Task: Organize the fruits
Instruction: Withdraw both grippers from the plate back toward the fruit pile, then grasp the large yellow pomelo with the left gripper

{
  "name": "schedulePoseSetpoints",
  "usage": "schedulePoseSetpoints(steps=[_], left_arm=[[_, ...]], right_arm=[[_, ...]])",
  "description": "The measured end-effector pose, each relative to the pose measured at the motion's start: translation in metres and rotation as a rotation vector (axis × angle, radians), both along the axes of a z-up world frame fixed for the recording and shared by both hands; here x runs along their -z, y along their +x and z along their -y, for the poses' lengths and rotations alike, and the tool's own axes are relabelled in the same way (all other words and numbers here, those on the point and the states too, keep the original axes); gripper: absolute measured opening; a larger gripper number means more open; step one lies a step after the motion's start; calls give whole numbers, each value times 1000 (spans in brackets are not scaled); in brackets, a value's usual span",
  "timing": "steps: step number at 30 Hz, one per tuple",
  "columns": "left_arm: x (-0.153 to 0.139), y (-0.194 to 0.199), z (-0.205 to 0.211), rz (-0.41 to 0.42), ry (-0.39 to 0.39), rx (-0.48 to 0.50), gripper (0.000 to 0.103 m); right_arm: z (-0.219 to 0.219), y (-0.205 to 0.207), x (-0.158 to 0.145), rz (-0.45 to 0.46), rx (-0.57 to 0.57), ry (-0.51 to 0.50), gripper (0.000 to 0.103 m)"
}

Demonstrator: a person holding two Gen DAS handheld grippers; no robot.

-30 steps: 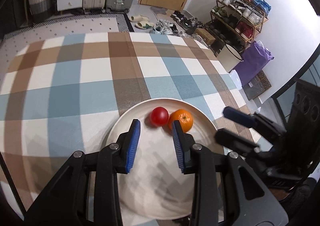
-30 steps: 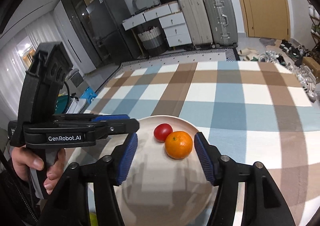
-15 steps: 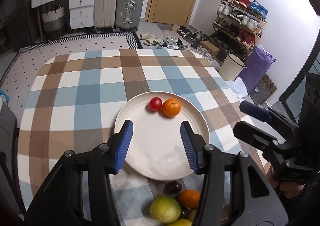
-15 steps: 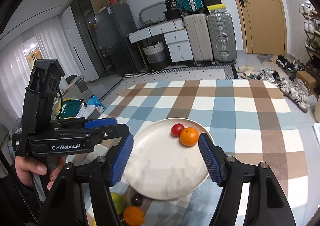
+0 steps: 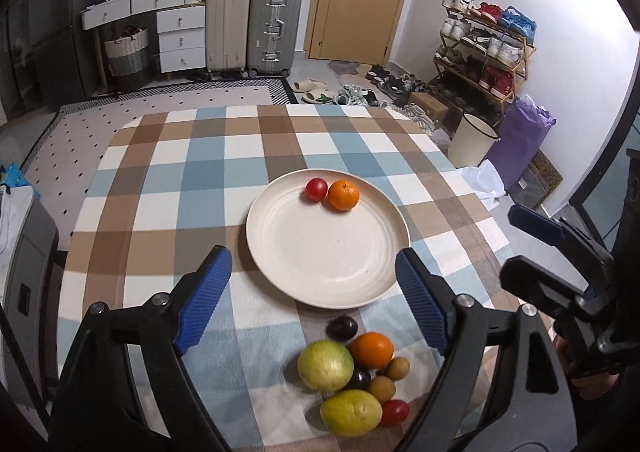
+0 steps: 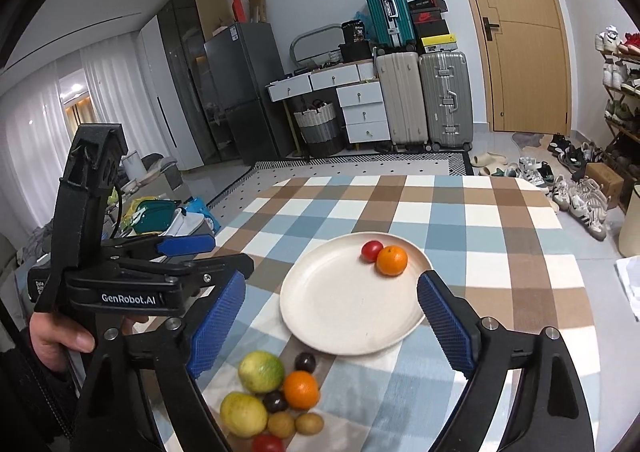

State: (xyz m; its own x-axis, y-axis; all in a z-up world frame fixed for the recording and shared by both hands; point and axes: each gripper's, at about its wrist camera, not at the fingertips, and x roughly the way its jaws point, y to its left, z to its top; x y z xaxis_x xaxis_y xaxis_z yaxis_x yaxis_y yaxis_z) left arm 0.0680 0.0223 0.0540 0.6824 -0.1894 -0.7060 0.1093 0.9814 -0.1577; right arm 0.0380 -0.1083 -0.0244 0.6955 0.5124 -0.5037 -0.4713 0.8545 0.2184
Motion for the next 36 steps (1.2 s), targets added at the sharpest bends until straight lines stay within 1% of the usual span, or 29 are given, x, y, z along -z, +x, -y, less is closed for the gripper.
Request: schedulePoseSetpoints(steps=[2,7,9,13,16,20,26,33,36], left_arm=[[-1,-8,-1,1,-5,-7,83],[-2,-30,-8,21,-19,-41,94],[-3,-38,-10,30,-18,-53,100],[-3,-55,-13,50,-4,-66,101],[3,-68,-13,46,3,-64,102],[15,-77,-11,13,0,-56,102],[40,-84,-9,-50,-34,-51,102],[73,-83,-3,-138,-68,-34,102],[84,-80,0,-164,-82,-26,102]], right_arm=[[1,-7,0,3,3,4,92],[5,-26,1,16,1,15,95],[6,-32,3,17,-1,16,96],[7,-42,5,17,2,21,97],[9,-51,7,21,4,26,99],[11,-59,13,15,7,31,100],[14,-67,22,-7,11,34,100],[19,-70,29,-32,19,37,100],[20,-69,33,-41,23,36,100]])
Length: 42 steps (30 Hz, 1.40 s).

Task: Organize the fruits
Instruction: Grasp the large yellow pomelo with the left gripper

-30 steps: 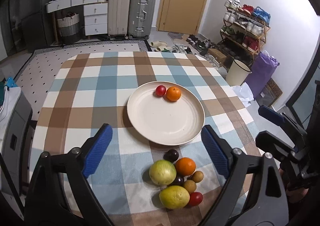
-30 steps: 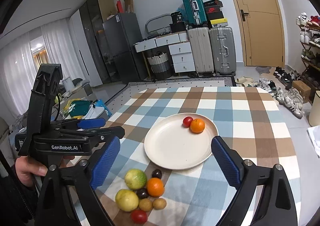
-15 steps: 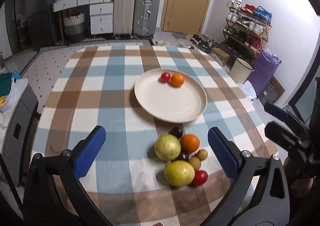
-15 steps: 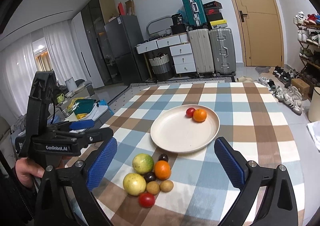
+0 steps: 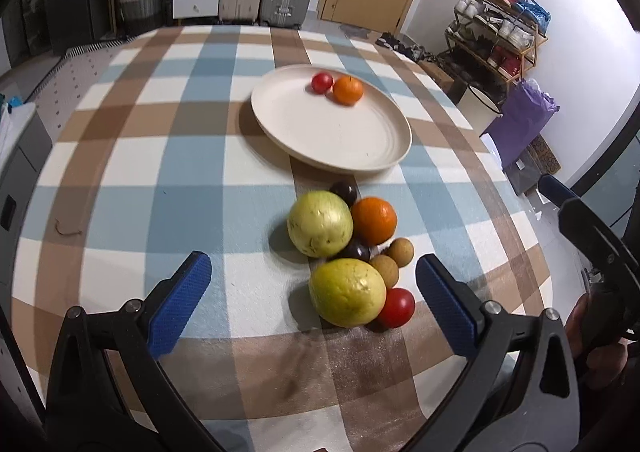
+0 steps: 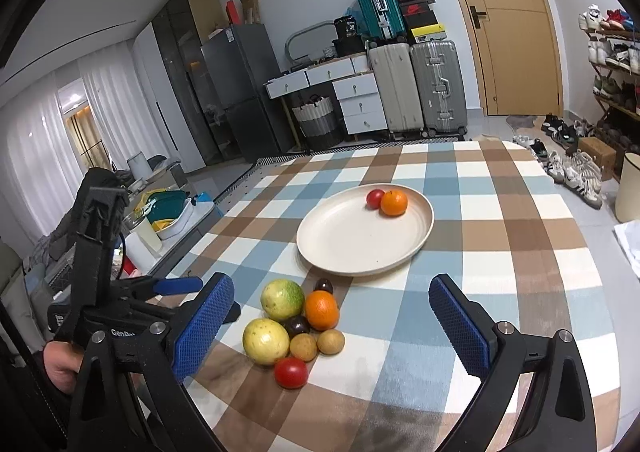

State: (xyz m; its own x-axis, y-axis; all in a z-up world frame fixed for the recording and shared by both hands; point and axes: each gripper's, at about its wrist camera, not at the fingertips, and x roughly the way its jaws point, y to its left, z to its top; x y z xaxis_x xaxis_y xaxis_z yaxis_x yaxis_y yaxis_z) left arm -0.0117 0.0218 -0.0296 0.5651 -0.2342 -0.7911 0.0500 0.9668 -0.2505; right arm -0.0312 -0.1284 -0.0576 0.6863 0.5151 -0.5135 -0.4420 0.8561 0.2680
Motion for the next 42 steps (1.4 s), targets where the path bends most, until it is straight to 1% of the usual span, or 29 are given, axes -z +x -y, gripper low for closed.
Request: schedulePoseSetpoints(steps=[5,11,19,20,21,22,23,24,25,26,29,34,42], left_arm=[[18,5,7,-44,-27,27,102],[38,10,7,-86,-49,26,102],[51,18,4,-114,-115,38,100],[52,18,4,-113,-125,43,95],[52,18,4,-111,-141,49,84],[53,18,2,-109,-159,54,76],[54,19,1,-113,-184,63,60],[56,19,0,-124,-224,78,51],[59,20,-2,-136,-262,91,49],[60,21,-3,-138,-280,94,49],[61,19,-2,-123,-285,103,49],[60,14,-6,-122,-296,93,49],[56,2,-29,-95,-320,60,49]], right_arm=[[2,1,4,-8,2,0,100],[4,5,9,-22,5,0,100],[4,9,17,-47,9,0,100],[5,10,18,-49,9,0,100],[5,10,19,-51,10,1,100],[5,10,19,-54,10,1,100],[5,11,20,-57,10,1,100],[5,11,21,-60,10,1,100],[5,11,20,-63,9,1,100],[5,11,20,-64,9,1,100],[4,10,19,-59,7,-2,100],[2,10,19,-63,5,-5,100],[-5,10,20,-68,-9,-23,100]])
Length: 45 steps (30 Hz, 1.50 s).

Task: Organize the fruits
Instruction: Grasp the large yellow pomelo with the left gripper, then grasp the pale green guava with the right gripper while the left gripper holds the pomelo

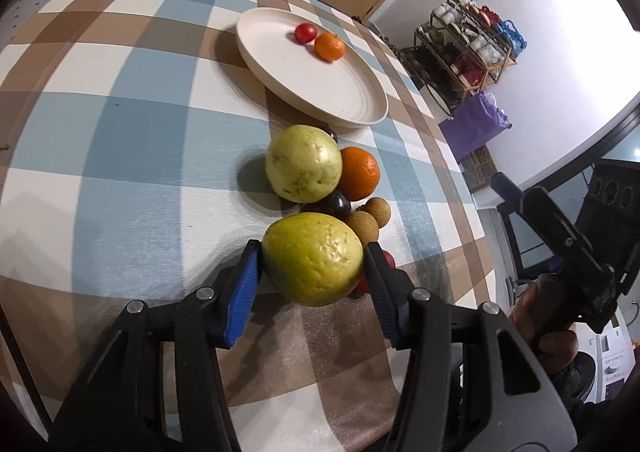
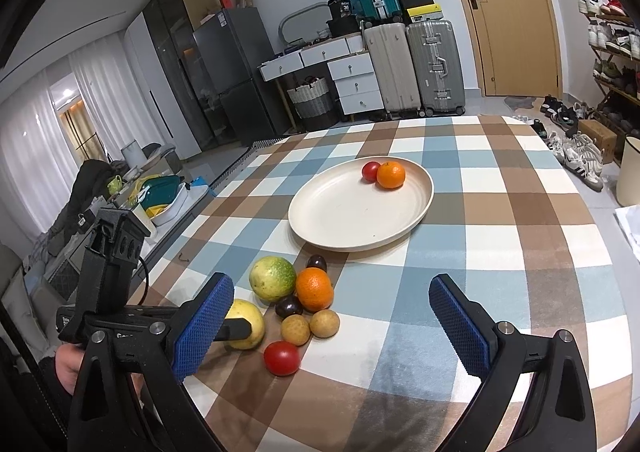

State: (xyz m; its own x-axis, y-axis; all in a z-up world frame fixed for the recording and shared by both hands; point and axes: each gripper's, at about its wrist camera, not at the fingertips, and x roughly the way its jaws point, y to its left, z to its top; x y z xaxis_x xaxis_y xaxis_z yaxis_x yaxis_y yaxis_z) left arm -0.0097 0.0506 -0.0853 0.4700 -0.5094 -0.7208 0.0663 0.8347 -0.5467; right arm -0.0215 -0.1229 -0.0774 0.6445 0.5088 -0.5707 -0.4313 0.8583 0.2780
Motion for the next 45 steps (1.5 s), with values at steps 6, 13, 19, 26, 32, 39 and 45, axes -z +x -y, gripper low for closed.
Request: schedulePoseSetpoints(steps=[6,13,19,26,32,39,45], left_arm=[[-11,-12,-27,30,-5,-52,49],[-20,-22,-61,55,2,-110,49],[-21,-29,-78,58,4,-137,49],[-21,-32,-88,65,-2,-156,49],[-17,-36,-99,51,-14,-170,49],[-13,-42,-110,41,-24,-192,49],[-7,-43,-113,28,-32,-195,49]], right_arm=[[-12,3,2,-12,-30,-14,100],[-35,10,6,-24,-80,-34,100],[-61,15,10,-35,-144,-78,100],[-91,27,19,-46,-186,-167,100],[-112,34,24,-31,-205,-236,100],[-137,40,38,-9,-235,-360,100],[-150,41,48,29,-223,-458,99]])
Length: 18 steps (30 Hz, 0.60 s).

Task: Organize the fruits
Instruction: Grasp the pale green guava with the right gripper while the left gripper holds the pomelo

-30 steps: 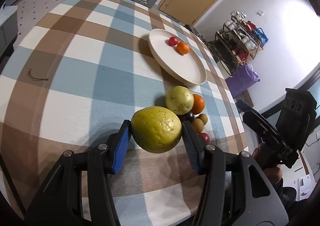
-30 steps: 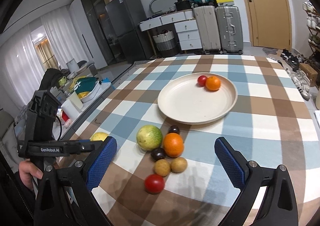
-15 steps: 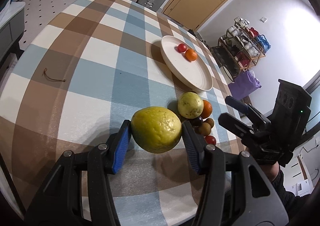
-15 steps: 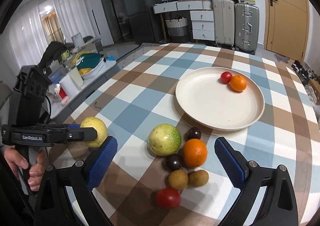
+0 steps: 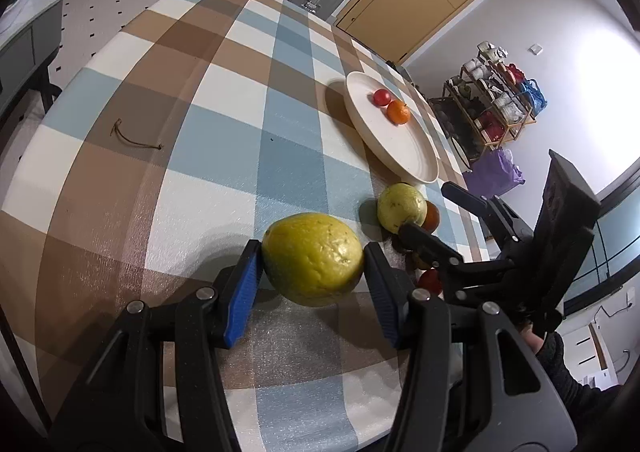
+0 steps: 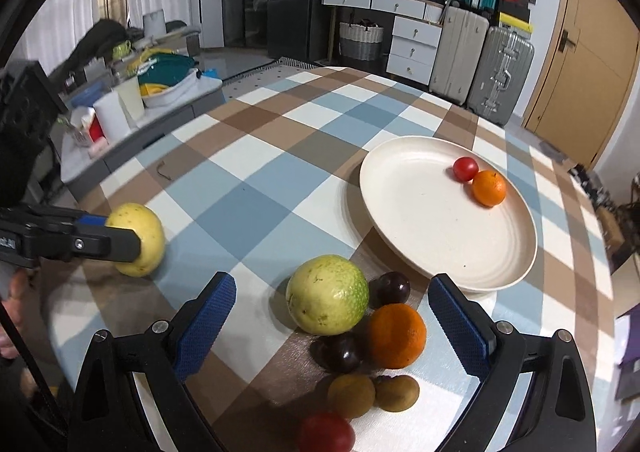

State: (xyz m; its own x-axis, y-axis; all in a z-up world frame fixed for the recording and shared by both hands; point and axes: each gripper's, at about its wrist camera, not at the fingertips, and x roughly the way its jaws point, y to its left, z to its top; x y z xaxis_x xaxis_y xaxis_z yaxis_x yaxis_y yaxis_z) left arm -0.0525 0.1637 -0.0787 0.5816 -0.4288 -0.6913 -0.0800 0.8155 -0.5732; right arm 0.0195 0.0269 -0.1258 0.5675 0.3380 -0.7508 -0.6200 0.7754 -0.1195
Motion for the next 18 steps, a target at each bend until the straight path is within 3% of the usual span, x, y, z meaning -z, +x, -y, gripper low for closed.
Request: schedulePoseSetpoints(steps=[11,15,18], left_arm=[[3,1,1,-3,-7,2,49],[4,2,1,-5,-9,3,49],[4,3,2,-6,-9,3,49]], right_arm=[[-14,4,19,11,-9,-114,72],[-17,4,21,24,-37,-148,51],[-18,4,21,24,-44,-151,50]])
